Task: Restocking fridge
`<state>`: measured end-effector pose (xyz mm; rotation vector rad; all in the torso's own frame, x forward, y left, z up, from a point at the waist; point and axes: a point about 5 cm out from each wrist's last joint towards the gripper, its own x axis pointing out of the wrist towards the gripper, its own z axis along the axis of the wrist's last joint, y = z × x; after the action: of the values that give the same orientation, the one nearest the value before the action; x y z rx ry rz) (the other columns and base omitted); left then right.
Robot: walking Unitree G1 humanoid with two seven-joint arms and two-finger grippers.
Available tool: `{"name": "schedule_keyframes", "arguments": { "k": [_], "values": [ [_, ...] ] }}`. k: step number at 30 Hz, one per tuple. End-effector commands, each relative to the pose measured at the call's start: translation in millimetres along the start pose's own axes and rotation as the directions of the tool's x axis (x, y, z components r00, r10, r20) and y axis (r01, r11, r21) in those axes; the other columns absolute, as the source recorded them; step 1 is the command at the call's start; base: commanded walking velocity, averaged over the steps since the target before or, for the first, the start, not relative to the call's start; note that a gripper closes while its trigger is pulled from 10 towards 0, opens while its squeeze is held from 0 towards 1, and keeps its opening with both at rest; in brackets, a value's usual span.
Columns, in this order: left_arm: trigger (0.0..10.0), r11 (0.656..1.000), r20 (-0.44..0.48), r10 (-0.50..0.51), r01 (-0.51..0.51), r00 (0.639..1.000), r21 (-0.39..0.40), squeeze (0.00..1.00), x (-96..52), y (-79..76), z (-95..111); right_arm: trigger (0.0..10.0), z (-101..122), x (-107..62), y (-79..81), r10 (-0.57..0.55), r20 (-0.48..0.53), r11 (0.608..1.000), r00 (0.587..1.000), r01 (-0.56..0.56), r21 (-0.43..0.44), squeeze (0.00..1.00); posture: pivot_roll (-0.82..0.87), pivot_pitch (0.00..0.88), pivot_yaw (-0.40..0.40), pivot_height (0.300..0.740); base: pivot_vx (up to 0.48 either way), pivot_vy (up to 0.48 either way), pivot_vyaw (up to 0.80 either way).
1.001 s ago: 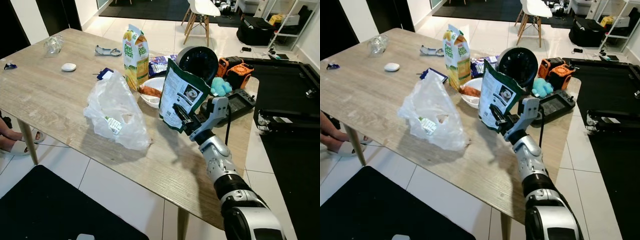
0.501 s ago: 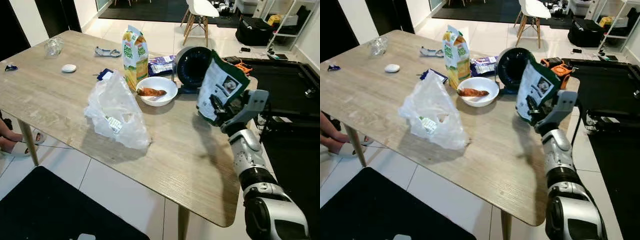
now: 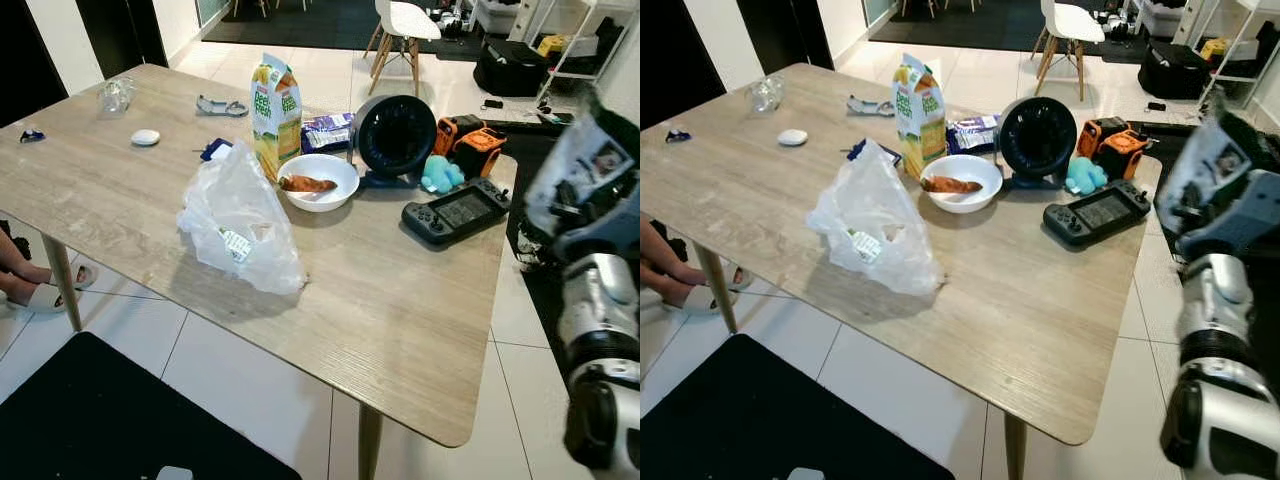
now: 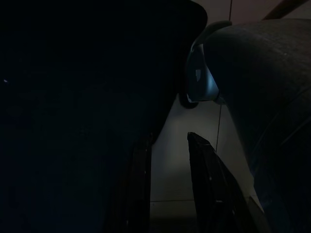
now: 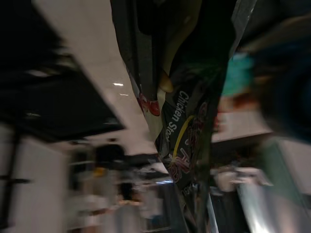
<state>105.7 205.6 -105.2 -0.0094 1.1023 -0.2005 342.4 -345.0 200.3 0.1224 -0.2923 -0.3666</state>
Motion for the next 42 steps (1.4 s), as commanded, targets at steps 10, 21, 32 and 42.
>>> {"name": "schedule_keyframes", "arguments": {
  "k": [10,21,32,42],
  "values": [
    [10.0,0.997,-0.011,-0.071,0.070,0.997,-0.009,0.00,6.0,-22.9,-3,10.0,-15,-26.7,-65.4,-0.261,-0.111,0.942,0.959,0.227,-0.246,0.00,0.11,0.000,-0.052,0.740,0.000,0.000,0.00],
    [10.0,0.999,-0.026,-0.045,0.045,0.999,-0.018,0.00,6.0,-21.1,-4,10.0,-84,-98.5,-106.4,-0.424,-0.408,0.843,0.808,0.187,-0.505,0.00,0.10,0.000,-0.052,0.740,0.000,0.000,0.00],
    [10.0,0.999,-0.037,-0.036,0.035,0.999,-0.021,0.00,6.0,-21.6,-6,10.0,-141,-171.1,-108.6,-0.464,-0.621,0.836,0.631,0.080,-0.543,0.00,0.10,0.000,-0.051,0.740,0.000,0.000,0.00],
    [10.0,0.999,-0.045,-0.030,0.029,0.999,-0.021,0.00,6.3,-22.0,-6,10.0,-189,-254.5,-87.5,-0.391,-0.832,0.871,0.394,-0.136,-0.473,0.00,0.09,0.000,-0.055,0.740,0.000,0.000,0.00]
  ]
}}
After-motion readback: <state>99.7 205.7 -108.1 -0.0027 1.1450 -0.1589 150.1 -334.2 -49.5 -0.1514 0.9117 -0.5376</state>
